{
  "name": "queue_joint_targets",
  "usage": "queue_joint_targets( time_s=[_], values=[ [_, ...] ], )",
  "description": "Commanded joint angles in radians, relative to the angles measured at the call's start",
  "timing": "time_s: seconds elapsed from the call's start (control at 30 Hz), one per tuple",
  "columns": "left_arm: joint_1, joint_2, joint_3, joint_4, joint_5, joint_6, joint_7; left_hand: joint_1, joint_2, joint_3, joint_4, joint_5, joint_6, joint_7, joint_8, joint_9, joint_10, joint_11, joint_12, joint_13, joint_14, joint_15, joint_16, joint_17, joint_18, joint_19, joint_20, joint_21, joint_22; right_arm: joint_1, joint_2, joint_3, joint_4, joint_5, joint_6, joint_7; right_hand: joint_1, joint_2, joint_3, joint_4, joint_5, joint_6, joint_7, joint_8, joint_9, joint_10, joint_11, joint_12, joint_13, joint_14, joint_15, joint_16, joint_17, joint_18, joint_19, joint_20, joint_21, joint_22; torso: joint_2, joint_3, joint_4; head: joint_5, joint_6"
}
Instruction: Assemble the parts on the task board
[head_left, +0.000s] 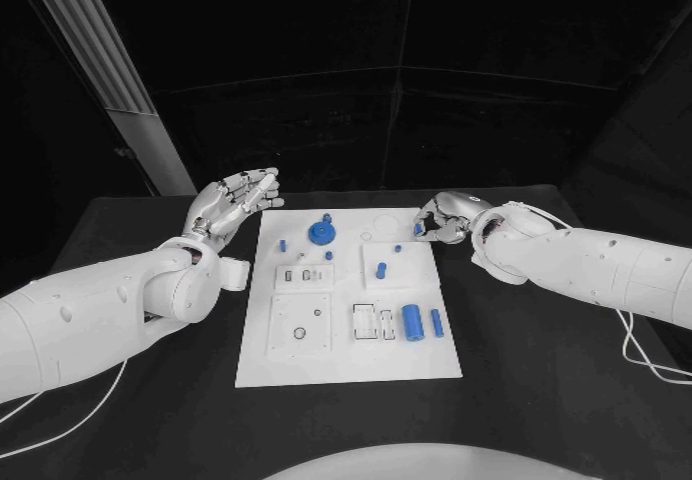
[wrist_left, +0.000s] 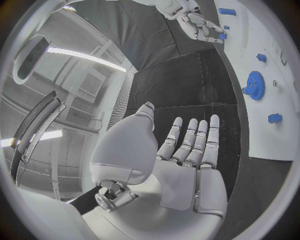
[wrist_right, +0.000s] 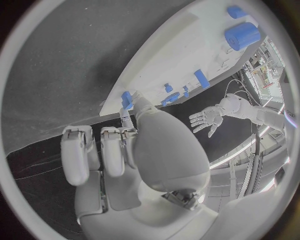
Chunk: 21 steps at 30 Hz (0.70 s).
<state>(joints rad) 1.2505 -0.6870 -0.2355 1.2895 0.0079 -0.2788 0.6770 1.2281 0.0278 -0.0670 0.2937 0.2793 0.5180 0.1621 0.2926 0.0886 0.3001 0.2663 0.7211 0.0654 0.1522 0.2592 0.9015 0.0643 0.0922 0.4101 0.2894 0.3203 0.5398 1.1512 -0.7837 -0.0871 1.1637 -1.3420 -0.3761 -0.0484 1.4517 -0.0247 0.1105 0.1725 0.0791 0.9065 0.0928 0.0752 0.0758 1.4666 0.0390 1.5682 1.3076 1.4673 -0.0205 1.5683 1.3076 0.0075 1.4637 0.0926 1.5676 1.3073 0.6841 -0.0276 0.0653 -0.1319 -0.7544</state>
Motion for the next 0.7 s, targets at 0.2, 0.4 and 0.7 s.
queue_joint_targets(
  time_s=[0.2,0.4,0.7],
  values=[
    [0.001,-0.001,0.001,0.003,-0.002,0.011,0.239,-0.003,0.009,-0.005,-0.002,0.006,-0.005,0.132,0.004,-0.002,-0.005,-0.001,0.001,0.000,-0.009,0.001,0.000,0.001,0.000,-0.008,0.000,0.001,-0.001,0.000,0.006,0.000,-0.004,-0.025,0.025,-0.028,0.010,0.007,0.006,-0.003,0.006,0.023,-0.002,0.011,0.003,0.104,-0.009,0.003,0.263,0.104,-0.011,0.002,0.263,-0.008,0.107,-0.010,0.003,0.263,0.000,0.0002,-0.0009,0.001,-0.003],
    [0.001,-0.003,0.001,0.006,-0.002,0.012,0.238,-0.003,0.009,-0.005,-0.002,0.006,-0.005,0.132,0.004,-0.002,-0.005,-0.001,0.001,0.000,-0.009,0.001,0.000,0.001,0.000,-0.008,0.000,0.001,-0.001,0.000,0.008,0.000,-0.006,-0.026,0.027,-0.034,0.009,0.014,0.009,-0.001,0.007,0.034,-0.003,0.014,0.004,0.104,-0.010,0.003,0.263,0.104,-0.013,0.002,0.263,-0.008,0.107,-0.012,0.003,0.263,0.000,0.0005,0.0003,0.000,-0.005],
    [0.001,-0.001,0.001,0.006,-0.002,0.012,0.238,-0.003,0.009,-0.005,-0.002,0.006,-0.005,0.132,0.004,-0.002,-0.005,-0.001,0.001,0.000,-0.009,0.001,0.000,0.001,0.000,-0.008,0.000,0.001,-0.001,-0.001,0.012,0.000,-0.007,-0.026,0.016,-0.034,0.005,0.025,0.011,0.004,0.001,0.064,-0.006,0.023,0.008,0.104,-0.013,0.003,0.263,0.104,-0.015,0.002,0.263,-0.008,0.107,-0.015,0.003,0.263,0.000,0.0000,-0.0005,0.003,-0.006]
  ],
)
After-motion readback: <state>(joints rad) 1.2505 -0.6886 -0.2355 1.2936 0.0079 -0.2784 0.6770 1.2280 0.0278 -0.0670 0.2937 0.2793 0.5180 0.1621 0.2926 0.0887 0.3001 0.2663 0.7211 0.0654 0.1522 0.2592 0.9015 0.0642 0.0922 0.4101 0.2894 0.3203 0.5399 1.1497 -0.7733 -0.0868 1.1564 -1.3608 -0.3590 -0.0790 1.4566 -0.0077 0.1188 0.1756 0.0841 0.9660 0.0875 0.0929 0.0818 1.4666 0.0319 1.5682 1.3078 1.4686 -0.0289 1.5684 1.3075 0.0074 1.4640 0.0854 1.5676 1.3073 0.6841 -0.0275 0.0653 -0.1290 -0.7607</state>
